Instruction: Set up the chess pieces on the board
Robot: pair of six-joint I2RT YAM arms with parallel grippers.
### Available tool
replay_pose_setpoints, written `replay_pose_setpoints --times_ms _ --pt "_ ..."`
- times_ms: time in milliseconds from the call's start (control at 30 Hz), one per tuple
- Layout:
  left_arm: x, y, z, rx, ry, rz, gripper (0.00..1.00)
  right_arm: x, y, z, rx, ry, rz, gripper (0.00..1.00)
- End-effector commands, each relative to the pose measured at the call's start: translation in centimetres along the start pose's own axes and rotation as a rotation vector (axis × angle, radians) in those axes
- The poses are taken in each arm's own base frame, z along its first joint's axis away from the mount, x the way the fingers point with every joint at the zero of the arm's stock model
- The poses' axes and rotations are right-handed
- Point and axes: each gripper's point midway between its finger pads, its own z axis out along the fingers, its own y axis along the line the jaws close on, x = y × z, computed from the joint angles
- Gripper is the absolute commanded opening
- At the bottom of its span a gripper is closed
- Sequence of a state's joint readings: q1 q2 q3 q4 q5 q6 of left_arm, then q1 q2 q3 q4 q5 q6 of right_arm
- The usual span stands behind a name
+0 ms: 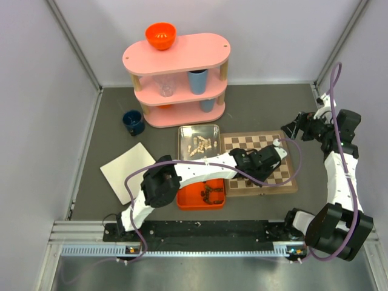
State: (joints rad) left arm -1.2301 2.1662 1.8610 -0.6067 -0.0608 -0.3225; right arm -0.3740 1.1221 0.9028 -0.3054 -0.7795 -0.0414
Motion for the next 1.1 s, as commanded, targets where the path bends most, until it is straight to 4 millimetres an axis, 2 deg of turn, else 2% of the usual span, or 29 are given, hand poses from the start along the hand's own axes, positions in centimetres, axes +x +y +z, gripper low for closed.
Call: replay_pose_setpoints --times_ms 0,400,567,1067 --pt "-2.2 -0.3 0.1 0.01 -0.066 0.005 0.03 -1.4 0.2 -0.2 -0.011 -0.031 -0.034 0.87" --pt "-2.0 0.6 0.8 -0.008 -0.057 0.001 0.09 -1.2 0.1 -0.1 -0.014 -0.027 -0.034 0.86" --pt "-1.8 0.7 0.9 -0.009 -0.053 0.0 0.16 -1.3 0.1 -0.1 -0.013 -0.028 -0.037 0.87" --pt "-2.4 0.6 -0.1 -0.006 -0.071 -0.011 0.26 -1.1 0.0 -0.1 -0.01 -0.024 -0.033 0.86"
